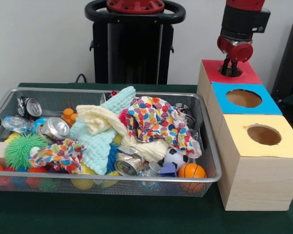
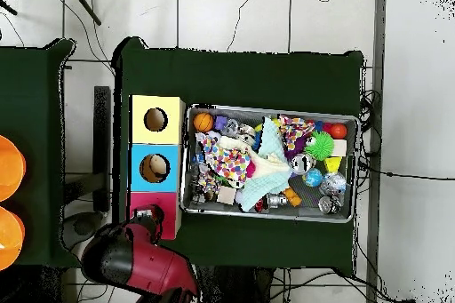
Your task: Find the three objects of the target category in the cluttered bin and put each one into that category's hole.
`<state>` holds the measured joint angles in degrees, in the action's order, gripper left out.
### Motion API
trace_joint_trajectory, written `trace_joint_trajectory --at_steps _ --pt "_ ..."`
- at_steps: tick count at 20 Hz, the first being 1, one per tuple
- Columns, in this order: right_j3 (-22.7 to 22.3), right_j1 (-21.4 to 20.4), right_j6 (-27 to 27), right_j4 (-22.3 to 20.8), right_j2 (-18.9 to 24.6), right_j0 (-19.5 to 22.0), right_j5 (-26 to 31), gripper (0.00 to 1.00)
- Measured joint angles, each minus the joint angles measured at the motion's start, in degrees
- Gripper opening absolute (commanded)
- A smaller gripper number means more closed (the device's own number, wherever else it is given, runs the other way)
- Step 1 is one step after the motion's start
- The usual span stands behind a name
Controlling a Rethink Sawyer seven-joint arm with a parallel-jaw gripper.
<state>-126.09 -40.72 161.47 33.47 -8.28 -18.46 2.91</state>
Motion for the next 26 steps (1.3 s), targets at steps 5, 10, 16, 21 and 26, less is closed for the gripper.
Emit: trace_joint_trajectory --at_steps 5,10,16,21,26 --pt "-0.01 -0.01 0.00 0.00 -0.01 -0.02 0.00 1.00" --pt "-0.01 -0.01 0.00 0.00 -0.01 -0.01 0.00 1.00" --pt "-0.17 0.01 0.00 -0.05 -0.22 -0.41 0.02 0.00" --pt "-0.83 0.02 0.00 -0.05 -0.17 -0.40 0.01 0.00" --pt "-1.20 0.02 0.00 -0.04 -0.18 -0.40 0.00 0.00"
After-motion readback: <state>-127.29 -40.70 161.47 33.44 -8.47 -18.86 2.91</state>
